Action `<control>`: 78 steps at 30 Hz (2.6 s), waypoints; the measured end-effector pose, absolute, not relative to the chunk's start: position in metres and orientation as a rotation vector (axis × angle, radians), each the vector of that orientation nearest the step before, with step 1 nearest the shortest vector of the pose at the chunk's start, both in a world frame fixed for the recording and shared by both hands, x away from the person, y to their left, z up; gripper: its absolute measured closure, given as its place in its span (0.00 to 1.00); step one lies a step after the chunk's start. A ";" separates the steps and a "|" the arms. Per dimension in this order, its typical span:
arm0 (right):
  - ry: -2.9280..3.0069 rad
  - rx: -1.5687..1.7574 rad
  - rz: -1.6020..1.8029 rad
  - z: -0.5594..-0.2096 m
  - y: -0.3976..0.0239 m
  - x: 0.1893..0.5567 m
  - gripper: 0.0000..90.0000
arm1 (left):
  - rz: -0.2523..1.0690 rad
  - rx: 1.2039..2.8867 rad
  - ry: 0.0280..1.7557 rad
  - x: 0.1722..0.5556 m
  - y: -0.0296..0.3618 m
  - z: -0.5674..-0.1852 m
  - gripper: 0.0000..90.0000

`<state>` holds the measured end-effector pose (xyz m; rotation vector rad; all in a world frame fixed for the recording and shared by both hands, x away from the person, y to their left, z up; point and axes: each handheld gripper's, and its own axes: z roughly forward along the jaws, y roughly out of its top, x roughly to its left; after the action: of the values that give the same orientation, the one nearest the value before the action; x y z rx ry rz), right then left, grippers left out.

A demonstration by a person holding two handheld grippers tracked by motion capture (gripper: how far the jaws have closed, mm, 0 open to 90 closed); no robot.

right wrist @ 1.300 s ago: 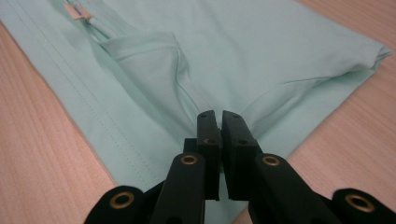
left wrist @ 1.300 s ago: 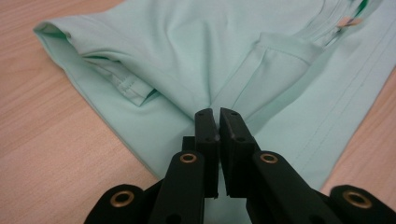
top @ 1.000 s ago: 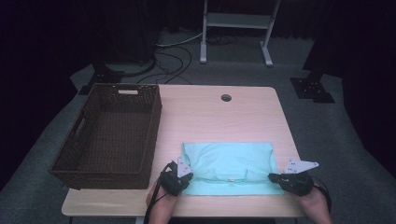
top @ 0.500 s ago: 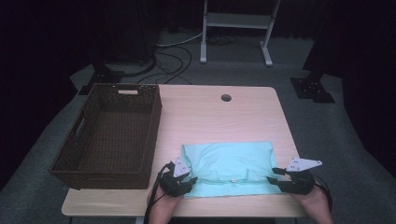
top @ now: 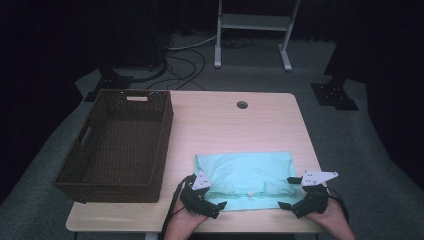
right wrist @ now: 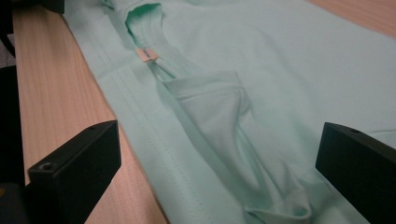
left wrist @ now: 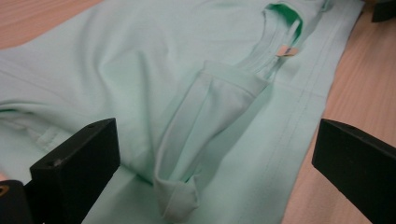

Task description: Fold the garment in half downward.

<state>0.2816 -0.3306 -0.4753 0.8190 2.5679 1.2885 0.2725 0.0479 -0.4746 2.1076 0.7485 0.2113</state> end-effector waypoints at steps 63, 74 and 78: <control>2.604 0.759 1.335 -0.464 -0.323 0.291 0.00 | 0.235 2.064 0.671 0.289 0.041 -0.446 0.00; 2.614 0.765 1.237 -0.476 -0.311 0.330 0.00 | 0.238 2.173 0.711 0.307 0.028 -0.472 0.00; 2.627 0.751 1.222 -0.479 -0.310 0.329 0.00 | 0.240 2.203 0.706 0.298 0.026 -0.481 0.00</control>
<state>0.3295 -0.3101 -0.4786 0.7514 2.6269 1.2225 0.2979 0.0257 -0.4809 2.2028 0.7060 0.2401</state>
